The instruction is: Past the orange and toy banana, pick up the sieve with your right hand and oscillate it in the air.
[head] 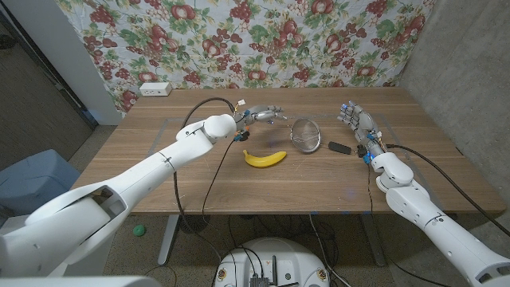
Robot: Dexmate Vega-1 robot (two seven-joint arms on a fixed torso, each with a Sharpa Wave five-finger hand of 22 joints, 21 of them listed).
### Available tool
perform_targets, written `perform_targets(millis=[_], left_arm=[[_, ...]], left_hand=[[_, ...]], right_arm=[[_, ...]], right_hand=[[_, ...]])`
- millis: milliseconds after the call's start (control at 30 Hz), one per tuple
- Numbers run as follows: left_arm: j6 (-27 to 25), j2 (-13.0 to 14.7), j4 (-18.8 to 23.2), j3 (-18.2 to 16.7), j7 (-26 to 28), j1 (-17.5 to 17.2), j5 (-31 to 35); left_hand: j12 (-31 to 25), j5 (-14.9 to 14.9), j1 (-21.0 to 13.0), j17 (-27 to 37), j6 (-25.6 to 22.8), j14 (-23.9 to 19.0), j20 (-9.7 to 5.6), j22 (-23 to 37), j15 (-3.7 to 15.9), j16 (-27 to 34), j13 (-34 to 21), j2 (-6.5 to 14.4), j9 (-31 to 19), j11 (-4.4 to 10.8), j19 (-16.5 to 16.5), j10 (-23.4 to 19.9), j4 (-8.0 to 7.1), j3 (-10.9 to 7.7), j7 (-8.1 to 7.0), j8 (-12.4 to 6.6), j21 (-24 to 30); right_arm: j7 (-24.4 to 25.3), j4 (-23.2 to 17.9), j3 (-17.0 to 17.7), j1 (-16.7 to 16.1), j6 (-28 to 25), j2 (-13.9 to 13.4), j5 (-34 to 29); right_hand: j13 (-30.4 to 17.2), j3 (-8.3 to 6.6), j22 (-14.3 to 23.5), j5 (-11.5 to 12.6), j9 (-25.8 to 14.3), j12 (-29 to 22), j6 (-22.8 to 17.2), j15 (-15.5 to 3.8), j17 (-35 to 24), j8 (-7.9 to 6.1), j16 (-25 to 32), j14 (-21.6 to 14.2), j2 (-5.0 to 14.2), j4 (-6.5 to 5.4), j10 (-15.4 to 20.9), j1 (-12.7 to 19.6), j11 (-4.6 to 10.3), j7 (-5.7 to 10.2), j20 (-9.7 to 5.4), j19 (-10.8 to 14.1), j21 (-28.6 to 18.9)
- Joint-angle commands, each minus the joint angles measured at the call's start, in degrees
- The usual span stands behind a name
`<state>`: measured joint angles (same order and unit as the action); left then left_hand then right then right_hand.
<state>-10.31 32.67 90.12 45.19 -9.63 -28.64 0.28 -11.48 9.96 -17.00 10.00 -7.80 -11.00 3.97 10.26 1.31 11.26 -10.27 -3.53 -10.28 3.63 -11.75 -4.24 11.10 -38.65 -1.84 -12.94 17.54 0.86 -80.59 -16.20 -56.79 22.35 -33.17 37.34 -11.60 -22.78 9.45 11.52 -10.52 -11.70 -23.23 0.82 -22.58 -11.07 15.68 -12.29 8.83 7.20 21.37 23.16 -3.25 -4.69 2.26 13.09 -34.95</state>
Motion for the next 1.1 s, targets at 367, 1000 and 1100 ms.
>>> perform_targets(millis=[367,1000,1100], left_arm=[[-3.2,-1.7,0.0,1.9,0.8,-0.1,1.3],[-5.9,-3.2,0.4,2.8,2.8,-1.0,1.0],[-6.1,-3.6,0.1,2.9,2.9,-1.1,0.7]], left_hand=[[-0.8,-0.1,-3.4,0.2,-1.7,-2.7,-0.09,0.3,0.48,0.7,-0.2,-0.7,-0.1,0.29,-2.1,-2.9,-0.17,-0.04,0.43,-0.66,0.1],[-1.0,-0.1,-8.1,0.3,-3.7,-7.1,-0.79,0.5,1.37,1.3,-0.3,-0.5,0.0,0.15,-5.8,-6.0,-0.5,0.11,0.53,-0.88,0.8],[-1.3,-0.2,-8.6,0.3,-4.3,-8.3,-0.94,0.5,1.59,1.5,-0.3,-0.5,0.0,-0.01,-6.8,-7.2,-0.65,0.37,0.68,-0.91,1.1]], right_arm=[[-1.7,1.4,0.6,-0.6,1.1,0.0,1.3],[-3.3,2.4,1.0,-0.6,1.6,-0.2,2.3],[-3.5,2.6,1.1,-0.7,1.6,-0.2,2.6]], right_hand=[[-0.2,-0.08,0.2,0.4,-0.3,-0.6,-0.9,0.29,0.0,-0.56,0.3,-0.3,0.47,0.18,0.9,-0.2,-0.11,-0.32,0.05,0.5,0.6],[-0.2,-0.11,0.2,0.3,-0.3,-0.7,-1.2,0.21,0.1,-0.6,0.2,-0.3,0.43,0.21,1.3,-0.3,-0.14,-0.5,0.06,0.6,1.1],[-0.2,-0.11,0.2,0.3,-0.3,-0.7,-1.3,0.19,0.2,-0.59,0.2,-0.3,0.43,0.21,1.4,-0.4,-0.3,-0.49,0.06,0.7,1.2]])
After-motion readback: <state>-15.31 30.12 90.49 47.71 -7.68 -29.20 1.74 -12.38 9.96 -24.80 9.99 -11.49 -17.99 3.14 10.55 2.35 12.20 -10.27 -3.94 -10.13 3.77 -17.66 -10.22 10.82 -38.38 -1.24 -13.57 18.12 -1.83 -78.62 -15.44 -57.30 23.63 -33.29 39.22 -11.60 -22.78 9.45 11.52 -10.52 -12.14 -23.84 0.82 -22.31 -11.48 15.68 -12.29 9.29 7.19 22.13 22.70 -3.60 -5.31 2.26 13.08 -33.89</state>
